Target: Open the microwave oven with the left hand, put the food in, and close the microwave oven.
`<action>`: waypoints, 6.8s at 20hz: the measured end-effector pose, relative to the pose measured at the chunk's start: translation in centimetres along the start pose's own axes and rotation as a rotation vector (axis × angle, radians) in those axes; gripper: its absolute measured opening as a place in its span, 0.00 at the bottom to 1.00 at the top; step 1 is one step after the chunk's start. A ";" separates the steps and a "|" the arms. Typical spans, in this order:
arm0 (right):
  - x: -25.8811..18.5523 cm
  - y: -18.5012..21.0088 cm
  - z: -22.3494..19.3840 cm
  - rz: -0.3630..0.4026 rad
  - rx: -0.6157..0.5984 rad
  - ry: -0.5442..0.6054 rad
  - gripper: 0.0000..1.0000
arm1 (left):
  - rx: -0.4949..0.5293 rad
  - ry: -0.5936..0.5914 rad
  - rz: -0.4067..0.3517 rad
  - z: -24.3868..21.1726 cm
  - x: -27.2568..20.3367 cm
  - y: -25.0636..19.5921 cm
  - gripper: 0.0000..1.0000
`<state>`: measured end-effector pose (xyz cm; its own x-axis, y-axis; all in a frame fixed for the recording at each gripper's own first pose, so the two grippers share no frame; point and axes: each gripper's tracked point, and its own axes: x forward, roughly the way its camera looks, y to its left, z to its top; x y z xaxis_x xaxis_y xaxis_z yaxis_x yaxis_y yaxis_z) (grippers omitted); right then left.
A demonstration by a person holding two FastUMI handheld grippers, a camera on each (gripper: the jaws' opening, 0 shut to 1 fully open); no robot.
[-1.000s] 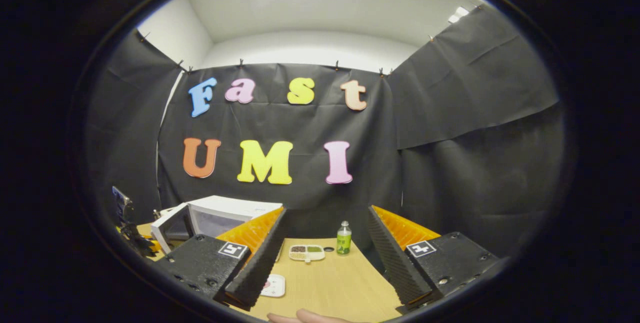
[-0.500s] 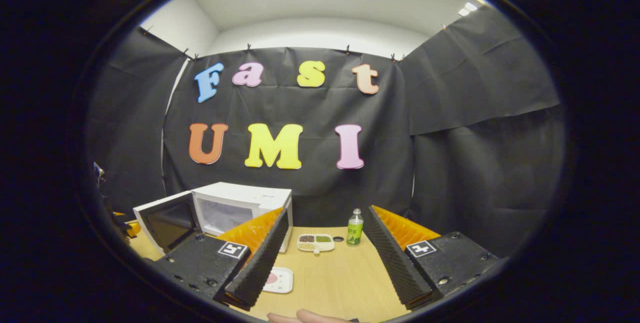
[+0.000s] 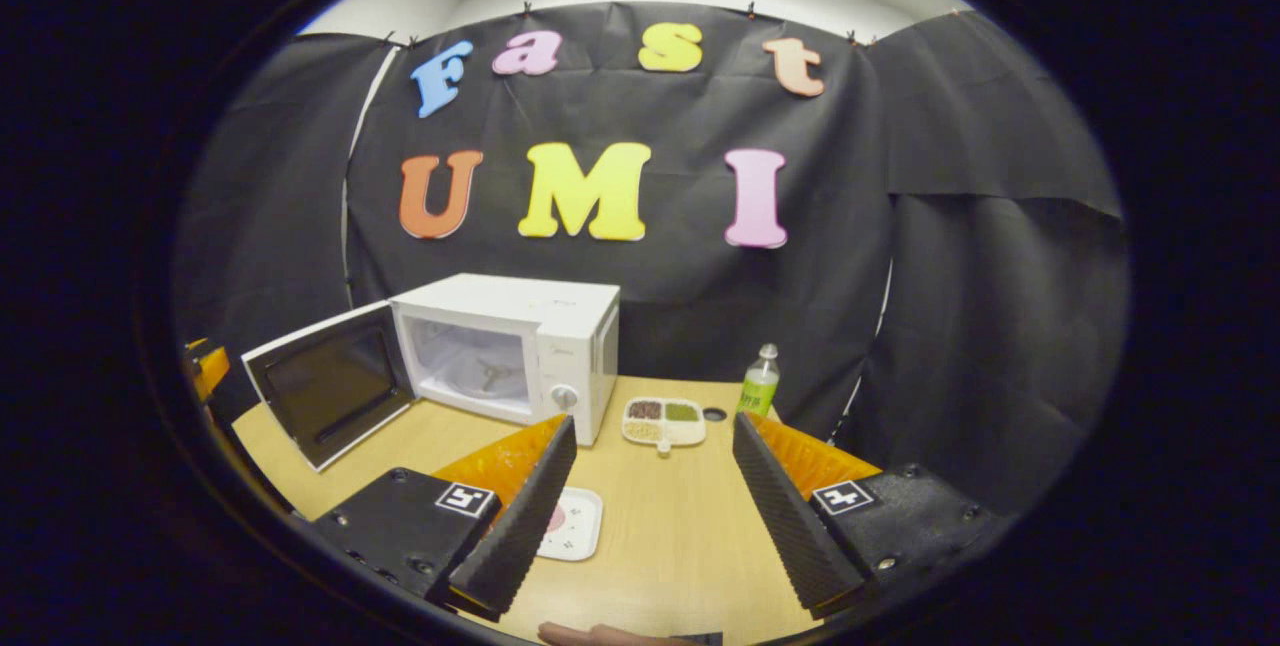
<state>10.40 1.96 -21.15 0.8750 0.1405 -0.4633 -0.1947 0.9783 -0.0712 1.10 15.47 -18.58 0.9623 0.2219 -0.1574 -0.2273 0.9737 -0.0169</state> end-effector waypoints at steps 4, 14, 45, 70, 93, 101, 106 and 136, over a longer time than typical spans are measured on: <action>6.1 1.8 -5.7 0.125 0.040 0.299 0.99 | -0.008 -0.026 -0.022 2.1 0.8 -2.2 0.93; 14.0 3.6 -18.3 0.229 0.254 0.856 0.68 | -0.036 -0.064 -0.078 4.6 1.9 -4.9 0.93; 10.0 11.7 -18.8 0.443 0.492 0.973 0.00 | -0.014 -0.109 -0.121 4.7 -2.0 -3.7 0.93; 27.6 32.0 -9.9 0.201 1.335 0.387 0.04 | 0.029 -0.090 -0.095 1.1 -1.5 2.6 0.93; 40.0 33.2 -4.7 0.098 1.283 -0.057 0.14 | 0.057 -0.099 -0.096 -1.1 0.0 4.6 0.92; 36.6 31.1 -5.6 0.087 1.040 -0.072 0.22 | -0.042 -0.086 -0.118 -1.4 -0.5 5.6 0.94; 31.8 31.7 -6.6 0.134 0.814 -0.008 0.84 | -0.006 -0.061 -0.080 -2.6 0.0 7.7 0.81; -11.5 10.1 4.7 0.106 0.102 -0.458 0.89 | -0.106 0.029 -0.279 -13.4 10.5 7.3 0.00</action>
<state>0.51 10.92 -12.41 0.9625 0.2701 -0.0253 -0.2685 0.9618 0.0533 7.59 24.25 -33.56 0.9854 -0.0571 -0.1603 0.0300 0.9856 -0.1666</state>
